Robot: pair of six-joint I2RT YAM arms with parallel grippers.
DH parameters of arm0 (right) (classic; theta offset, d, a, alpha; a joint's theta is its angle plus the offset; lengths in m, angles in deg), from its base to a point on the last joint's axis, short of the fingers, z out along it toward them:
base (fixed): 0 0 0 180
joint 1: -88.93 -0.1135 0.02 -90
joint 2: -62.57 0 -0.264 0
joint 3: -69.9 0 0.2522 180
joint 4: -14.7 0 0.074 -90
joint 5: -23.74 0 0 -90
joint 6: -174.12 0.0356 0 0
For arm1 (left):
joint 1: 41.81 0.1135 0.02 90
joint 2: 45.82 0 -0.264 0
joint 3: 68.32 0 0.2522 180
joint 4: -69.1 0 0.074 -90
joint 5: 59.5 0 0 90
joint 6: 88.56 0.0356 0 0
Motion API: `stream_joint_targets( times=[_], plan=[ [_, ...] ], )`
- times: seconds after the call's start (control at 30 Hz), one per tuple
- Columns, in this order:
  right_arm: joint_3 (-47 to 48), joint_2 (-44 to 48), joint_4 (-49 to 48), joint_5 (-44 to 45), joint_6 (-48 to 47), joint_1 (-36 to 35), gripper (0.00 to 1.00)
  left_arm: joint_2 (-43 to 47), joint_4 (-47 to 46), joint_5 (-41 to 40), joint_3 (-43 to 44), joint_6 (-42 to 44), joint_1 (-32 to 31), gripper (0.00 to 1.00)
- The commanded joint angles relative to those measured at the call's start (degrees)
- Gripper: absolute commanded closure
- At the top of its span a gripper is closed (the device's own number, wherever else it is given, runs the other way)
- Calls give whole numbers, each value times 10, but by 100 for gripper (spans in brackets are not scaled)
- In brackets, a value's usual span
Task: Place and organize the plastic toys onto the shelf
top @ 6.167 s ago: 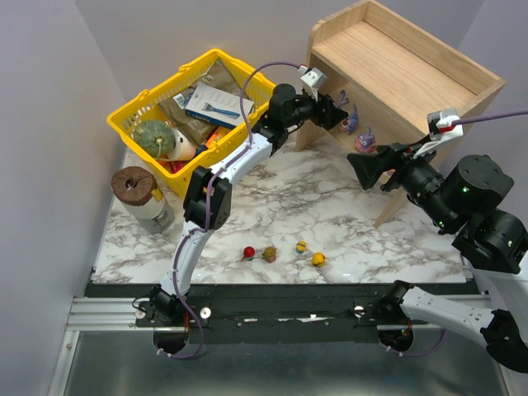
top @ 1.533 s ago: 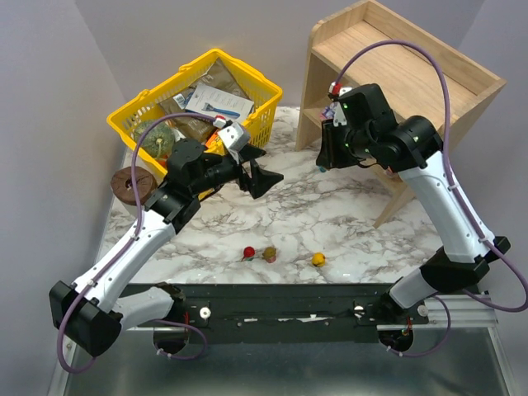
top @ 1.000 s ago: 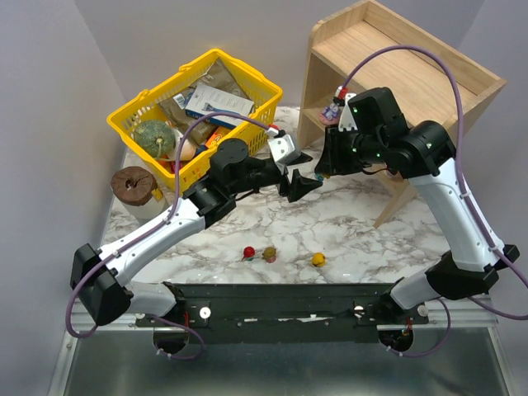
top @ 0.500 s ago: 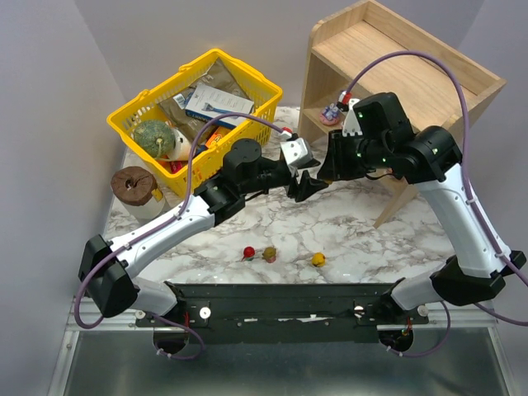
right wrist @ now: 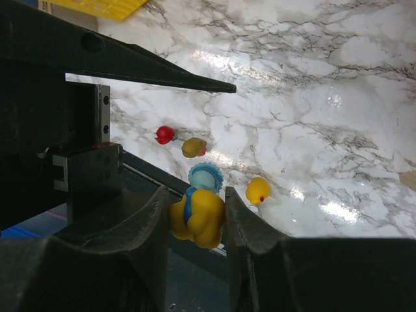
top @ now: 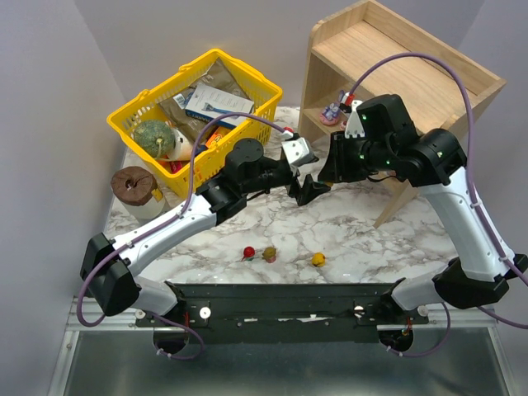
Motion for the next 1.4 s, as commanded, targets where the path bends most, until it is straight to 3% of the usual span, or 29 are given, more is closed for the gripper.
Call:
stream_joint_targets(
  times=[0.0, 0.37, 0.57, 0.77, 1.03, 1.17, 1.37],
  plan=[
    [-1, 12, 22, -15, 4, -3, 99, 3, -13, -20, 4, 7, 0, 11],
    [4, 20, 23, -20, 8, -1, 99, 0, -12, -31, -3, 7, 0, 14],
    [-7, 23, 22, -12, 9, -2, 99, 19, -16, -45, -19, 11, 0, 1],
    [-16, 23, 18, -15, 10, -2, 99, 31, -23, -37, -27, 9, 0, 2],
    [-7, 21, 16, -19, 11, -2, 99, 18, -17, 5, -20, 6, -1, 18],
    [-8, 20, 14, -21, 12, -2, 99, 11, -3, 14, -13, 9, 0, 32],
    [-32, 24, -7, -2, 25, -2, 99, -2, 11, 1, 3, -6, -1, 46]
  ],
)
